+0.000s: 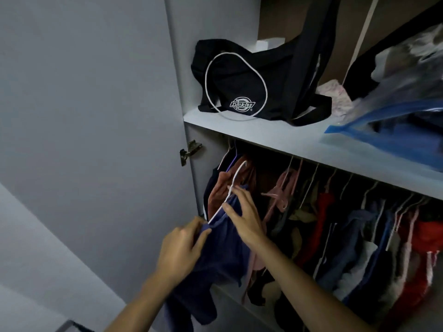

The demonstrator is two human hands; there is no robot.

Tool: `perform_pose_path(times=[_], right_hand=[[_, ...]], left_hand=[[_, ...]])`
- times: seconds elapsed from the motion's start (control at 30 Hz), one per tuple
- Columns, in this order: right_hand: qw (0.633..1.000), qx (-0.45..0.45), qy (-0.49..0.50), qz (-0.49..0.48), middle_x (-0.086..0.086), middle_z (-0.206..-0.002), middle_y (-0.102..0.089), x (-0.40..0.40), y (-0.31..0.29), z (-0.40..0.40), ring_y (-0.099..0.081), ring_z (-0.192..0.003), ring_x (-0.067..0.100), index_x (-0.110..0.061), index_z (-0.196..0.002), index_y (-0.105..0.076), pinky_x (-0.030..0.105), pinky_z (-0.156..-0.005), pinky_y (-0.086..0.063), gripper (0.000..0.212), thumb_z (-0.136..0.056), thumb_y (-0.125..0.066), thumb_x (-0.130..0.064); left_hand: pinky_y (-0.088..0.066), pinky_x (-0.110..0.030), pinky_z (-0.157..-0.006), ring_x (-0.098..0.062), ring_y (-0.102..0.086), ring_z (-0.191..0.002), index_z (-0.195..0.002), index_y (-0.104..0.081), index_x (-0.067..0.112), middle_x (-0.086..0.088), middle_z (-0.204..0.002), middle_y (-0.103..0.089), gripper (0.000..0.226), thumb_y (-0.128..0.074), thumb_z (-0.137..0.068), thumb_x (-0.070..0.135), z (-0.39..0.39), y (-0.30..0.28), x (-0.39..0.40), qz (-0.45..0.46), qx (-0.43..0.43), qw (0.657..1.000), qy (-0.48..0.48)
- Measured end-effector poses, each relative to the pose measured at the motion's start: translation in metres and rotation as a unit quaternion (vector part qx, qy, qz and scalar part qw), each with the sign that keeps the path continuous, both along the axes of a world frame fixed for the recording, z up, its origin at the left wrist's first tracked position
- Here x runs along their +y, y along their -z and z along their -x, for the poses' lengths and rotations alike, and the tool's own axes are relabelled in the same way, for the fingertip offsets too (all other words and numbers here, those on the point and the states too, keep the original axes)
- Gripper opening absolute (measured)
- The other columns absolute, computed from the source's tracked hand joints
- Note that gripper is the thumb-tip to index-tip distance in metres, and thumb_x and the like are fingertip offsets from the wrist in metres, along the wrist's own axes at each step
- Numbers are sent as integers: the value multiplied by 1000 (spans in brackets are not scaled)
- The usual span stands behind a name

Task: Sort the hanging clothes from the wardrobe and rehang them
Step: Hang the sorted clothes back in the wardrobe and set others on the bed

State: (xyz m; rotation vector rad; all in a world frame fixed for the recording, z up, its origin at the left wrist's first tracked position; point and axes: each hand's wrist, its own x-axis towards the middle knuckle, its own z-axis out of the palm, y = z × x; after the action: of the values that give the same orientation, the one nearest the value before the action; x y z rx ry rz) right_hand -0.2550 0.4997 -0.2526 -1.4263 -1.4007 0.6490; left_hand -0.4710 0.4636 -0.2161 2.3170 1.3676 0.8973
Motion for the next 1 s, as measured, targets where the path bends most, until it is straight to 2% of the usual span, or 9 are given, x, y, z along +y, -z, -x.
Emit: perform_pose_path(times=[0.17, 0.27, 0.37, 0.43, 0.57, 0.73, 0.8, 0.87, 1.0], right_hand=[[1000, 4, 16, -5, -16, -161, -34, 27, 9, -16, -29, -150, 0, -53, -148, -37, 31, -121, -28, 53, -102, -61, -44], [999, 6, 26, -18, -25, -159, -29, 43, 20, -20, -19, -145, -19, -43, -156, -34, 19, -119, -20, 64, -100, -64, -45], [999, -9, 41, -28, -22, -161, -29, 61, 29, -27, -18, -147, -17, -36, -162, -29, 11, -118, -16, 74, -98, -65, -44], [998, -24, 50, -28, -17, -165, -28, 74, 34, -33, -19, -151, -9, -36, -162, -29, 17, -122, -16, 74, -99, -65, -43], [998, -33, 60, -14, -19, -163, -24, 106, 41, -46, -11, -150, -3, -38, -163, -27, 31, -126, -14, 73, -101, -65, -39], [995, -56, 81, 4, -2, -172, -20, 138, 41, -58, -7, -160, 20, -38, -164, -22, 38, -126, -12, 75, -101, -63, -42], [994, -58, 91, 17, 3, -171, -23, 148, 41, -62, -11, -160, 24, -42, -164, -21, 45, -128, -16, 79, -97, -61, -53], [993, -70, 96, 27, 7, -167, -29, 156, 38, -66, -20, -157, 27, -44, -163, -20, 51, -126, -23, 84, -89, -56, -64], [990, -94, 92, 43, 8, -153, -44, 170, 37, -74, -28, -152, 30, -37, -164, -22, 50, -123, -27, 86, -89, -57, -62]], left_hand=[[-37, -27, -56, -13, -59, -69, -95, -60, 30, 13, -76, -63, 16, -57, -103, 43, -33, 14, 39, -7, 8, 1000, -23], [-32, -20, -54, -8, -56, -67, -93, -57, 31, 14, -76, -59, 14, -57, -104, 41, -51, 22, 63, -1, -3, 1000, -17], [-31, -21, -55, -8, -54, -69, -93, -54, 33, 11, -79, -56, 13, -57, -104, 40, -68, 31, 90, -10, -3, 1000, -10], [-30, -20, -55, -10, -55, -74, -100, -60, 27, 13, -81, -51, 12, -58, -104, 38, -78, 37, 108, -15, -8, 1000, -16], [-40, -31, -63, -12, -51, -78, -127, -61, 23, 11, -85, -47, 26, -55, -106, 36, -90, 48, 142, -35, 0, 999, -10], [-43, -33, -65, -18, -57, -79, -129, -57, 26, 2, -94, -51, 27, -53, -106, 38, -105, 55, 176, -46, 2, 999, -7], [-41, -32, -67, -21, -60, -86, -126, -60, 24, 1, -96, -51, 24, -54, -106, 36, -112, 57, 188, -48, -1, 999, -5], [-39, -31, -68, -22, -60, -89, -119, -63, 21, 1, -97, -50, 20, -56, -105, 35, -118, 59, 198, -47, -8, 999, -1], [-37, -31, -66, -22, -59, -86, -115, -63, 17, 2, -95, -46, 19, -56, -106, 32, -125, 64, 214, -47, -4, 999, -2]])
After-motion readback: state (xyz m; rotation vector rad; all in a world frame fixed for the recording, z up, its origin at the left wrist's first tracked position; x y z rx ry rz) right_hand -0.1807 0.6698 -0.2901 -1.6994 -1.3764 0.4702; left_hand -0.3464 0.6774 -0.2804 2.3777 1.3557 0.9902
